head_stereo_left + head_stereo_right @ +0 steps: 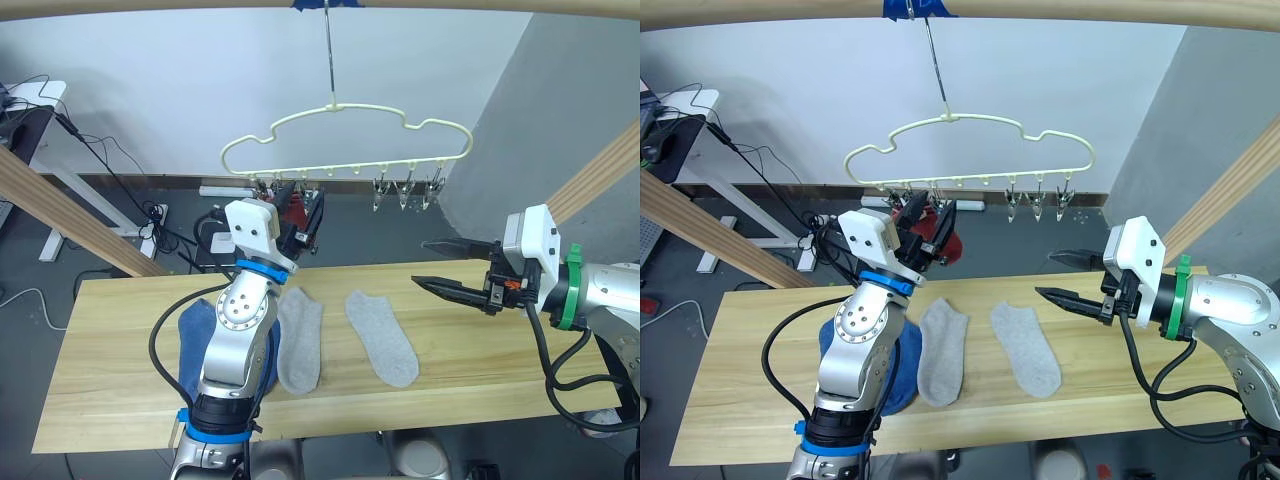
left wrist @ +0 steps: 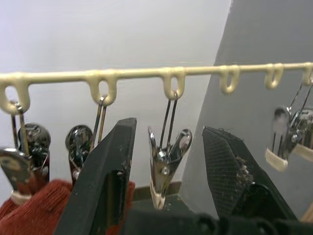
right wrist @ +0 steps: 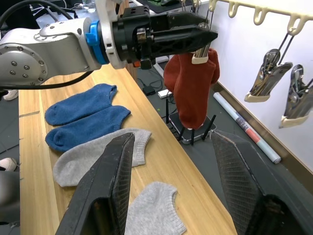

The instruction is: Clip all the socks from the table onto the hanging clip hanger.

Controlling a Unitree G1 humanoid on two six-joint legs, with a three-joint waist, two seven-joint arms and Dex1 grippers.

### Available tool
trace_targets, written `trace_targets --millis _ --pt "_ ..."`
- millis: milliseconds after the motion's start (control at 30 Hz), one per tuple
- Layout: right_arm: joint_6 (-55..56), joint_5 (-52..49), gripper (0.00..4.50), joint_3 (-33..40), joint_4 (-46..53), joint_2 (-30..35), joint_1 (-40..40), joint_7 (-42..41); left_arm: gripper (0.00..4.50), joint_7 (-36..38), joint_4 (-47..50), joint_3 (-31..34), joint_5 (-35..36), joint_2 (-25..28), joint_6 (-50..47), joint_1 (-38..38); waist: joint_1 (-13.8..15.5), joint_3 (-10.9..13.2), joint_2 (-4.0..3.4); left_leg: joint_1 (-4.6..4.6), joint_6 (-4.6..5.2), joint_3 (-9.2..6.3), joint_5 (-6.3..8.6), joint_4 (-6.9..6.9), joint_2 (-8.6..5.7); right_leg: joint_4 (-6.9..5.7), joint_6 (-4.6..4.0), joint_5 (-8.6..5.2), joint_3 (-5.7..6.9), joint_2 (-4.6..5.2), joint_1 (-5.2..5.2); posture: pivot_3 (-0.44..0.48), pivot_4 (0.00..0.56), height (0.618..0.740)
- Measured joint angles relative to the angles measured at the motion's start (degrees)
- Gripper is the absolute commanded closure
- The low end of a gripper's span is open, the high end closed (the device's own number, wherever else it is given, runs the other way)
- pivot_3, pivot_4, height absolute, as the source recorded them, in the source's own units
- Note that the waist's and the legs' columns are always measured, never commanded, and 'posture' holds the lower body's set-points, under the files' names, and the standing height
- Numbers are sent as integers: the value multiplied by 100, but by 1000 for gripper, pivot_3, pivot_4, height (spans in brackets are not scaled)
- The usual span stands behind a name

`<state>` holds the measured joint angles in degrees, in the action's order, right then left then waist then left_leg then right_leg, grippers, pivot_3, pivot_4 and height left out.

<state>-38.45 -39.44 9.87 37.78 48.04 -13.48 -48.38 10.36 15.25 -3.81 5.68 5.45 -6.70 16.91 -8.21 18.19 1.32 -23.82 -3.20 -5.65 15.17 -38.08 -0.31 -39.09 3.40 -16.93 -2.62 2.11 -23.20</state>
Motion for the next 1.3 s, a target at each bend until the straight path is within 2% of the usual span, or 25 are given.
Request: trace_targets --millis 567,667,800,1033,1167,1300 --pt "6 -1 1909 -4 -44 0 -5 -4 2150 -214 0 69 -38 -22 -196 205 -4 0 0 0 1 1 -1 -3 0 -2 2 2 -1 0 1 -319 313 740" --pt "8 -1 1909 -4 -47 0 -6 -3 2623 -217 0 69 -38 -25 -209 204 -4 0 0 0 1 1 -1 -3 0 -2 2 2 -1 0 1 -316 312 740" --pt "9 -2 1909 -5 -48 -1 -7 -2 3557 -213 1 69 -28 -28 -232 204 -4 0 0 0 1 1 -1 -3 0 -2 2 2 -1 0 1 -316 312 740" --pt "26 -1 1909 -56 -47 -33 -7 26 4477 -204 66 69 -19 -44 -285 205 -4 0 0 0 1 1 -1 -4 0 -3 2 2 -1 0 1 -309 309 740" --pt "27 6 1909 -178 -43 -96 -2 125 4493 -200 94 76 -2 -38 -311 204 -4 0 0 0 1 1 -1 -4 0 -4 1 2 -1 0 1 -309 309 740" --pt "-103 235 1074 -558 25 -362 80 622 4500 -174 129 87 49 -21 -387 207 -2 -1 0 0 1 -1 -1 -4 0 -5 1 2 0 0 1 -295 316 740"
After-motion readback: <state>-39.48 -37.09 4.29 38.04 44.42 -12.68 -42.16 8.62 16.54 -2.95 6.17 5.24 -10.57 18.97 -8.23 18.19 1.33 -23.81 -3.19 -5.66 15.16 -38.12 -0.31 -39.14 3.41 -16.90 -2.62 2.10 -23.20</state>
